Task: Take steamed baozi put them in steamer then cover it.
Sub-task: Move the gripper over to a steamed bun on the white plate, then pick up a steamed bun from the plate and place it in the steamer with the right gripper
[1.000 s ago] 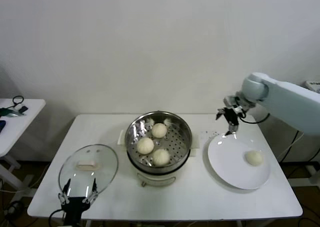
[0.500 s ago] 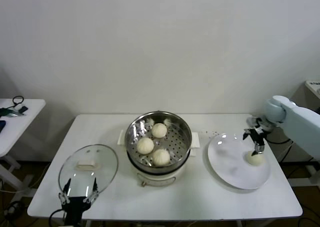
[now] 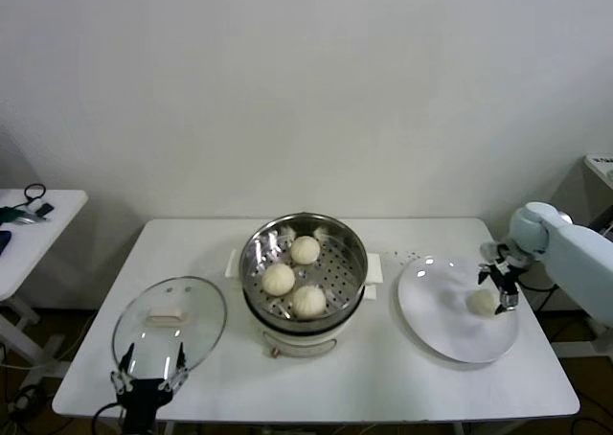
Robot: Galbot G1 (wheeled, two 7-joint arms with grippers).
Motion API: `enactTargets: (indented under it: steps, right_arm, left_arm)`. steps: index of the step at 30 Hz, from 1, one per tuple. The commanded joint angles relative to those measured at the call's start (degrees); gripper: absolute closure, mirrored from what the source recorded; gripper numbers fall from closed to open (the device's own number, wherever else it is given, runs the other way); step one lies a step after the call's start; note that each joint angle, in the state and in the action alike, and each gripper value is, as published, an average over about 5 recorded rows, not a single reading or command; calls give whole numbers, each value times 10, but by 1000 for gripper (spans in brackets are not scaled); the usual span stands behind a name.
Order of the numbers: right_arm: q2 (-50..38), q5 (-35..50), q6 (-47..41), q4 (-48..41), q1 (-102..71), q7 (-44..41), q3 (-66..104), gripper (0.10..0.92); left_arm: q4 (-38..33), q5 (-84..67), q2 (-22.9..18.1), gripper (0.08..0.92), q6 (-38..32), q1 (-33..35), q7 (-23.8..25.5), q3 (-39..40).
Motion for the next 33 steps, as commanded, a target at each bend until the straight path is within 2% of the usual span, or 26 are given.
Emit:
enactTargets:
  steps: [1, 10, 25, 29, 33]
  right_arm:
    - [16, -37, 21, -26, -25, 10, 30, 203]
    - [27, -45, 32, -38, -25, 10, 31, 203]
    - [16, -21, 30, -23, -12, 8, 12, 310]
    - [8, 15, 18, -14, 20, 11, -22, 320]
    - [1, 95, -16, 5, 87, 24, -89, 321]
  left_arm:
    - [1, 1, -1, 177, -4, 4, 0, 1]
    - [1, 1, -5, 177, -7, 10, 0, 1]
    - [-1, -6, -5, 177, -8, 12, 1, 3]
    - [0, -7, -5, 177, -7, 11, 1, 4]
    - [1, -10, -5, 177, -7, 13, 1, 6]
